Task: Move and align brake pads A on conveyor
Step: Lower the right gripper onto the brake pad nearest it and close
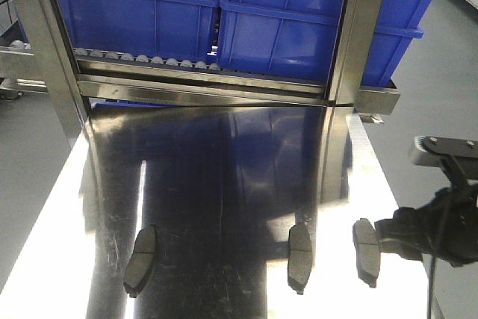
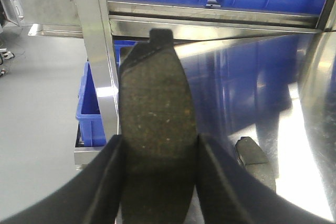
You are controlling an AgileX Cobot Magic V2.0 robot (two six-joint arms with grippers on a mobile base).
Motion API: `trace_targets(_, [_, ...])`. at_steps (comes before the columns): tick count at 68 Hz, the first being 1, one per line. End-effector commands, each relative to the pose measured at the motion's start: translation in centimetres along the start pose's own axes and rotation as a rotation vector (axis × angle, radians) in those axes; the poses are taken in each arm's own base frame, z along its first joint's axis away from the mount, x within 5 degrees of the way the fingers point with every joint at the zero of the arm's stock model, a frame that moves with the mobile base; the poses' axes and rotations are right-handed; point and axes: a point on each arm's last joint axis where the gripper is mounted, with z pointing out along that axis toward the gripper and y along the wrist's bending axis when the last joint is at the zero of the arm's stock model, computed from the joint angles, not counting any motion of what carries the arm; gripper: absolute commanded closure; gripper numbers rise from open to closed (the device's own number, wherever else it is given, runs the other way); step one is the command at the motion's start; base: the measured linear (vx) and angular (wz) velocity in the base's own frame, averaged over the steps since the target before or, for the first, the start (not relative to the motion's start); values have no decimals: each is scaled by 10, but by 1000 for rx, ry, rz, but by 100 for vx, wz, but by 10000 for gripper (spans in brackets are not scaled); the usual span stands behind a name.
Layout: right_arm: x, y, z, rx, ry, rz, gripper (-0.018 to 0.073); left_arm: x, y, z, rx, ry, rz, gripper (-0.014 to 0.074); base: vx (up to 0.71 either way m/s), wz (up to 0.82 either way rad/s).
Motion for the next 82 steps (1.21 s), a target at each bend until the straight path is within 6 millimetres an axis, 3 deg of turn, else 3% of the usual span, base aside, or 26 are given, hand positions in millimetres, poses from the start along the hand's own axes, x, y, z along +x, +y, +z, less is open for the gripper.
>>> trace_targets(1, [-21,4,-2,66,-70,15,127,-17,0,-3,1,-117,-8,603,0,0])
trace_targets(24, [-57,14,54,109,93,70,127,-17,0,-3,1,-117,-8,603,0,0])
trace_targets(44, [-63,8,94,152,236,90,127,-17,0,-3,1,-117,-8,603,0,0])
trace_targets(82, [-65,4,115,177,232,124,127,-17,0,-3,1,-117,-8,603,0,0])
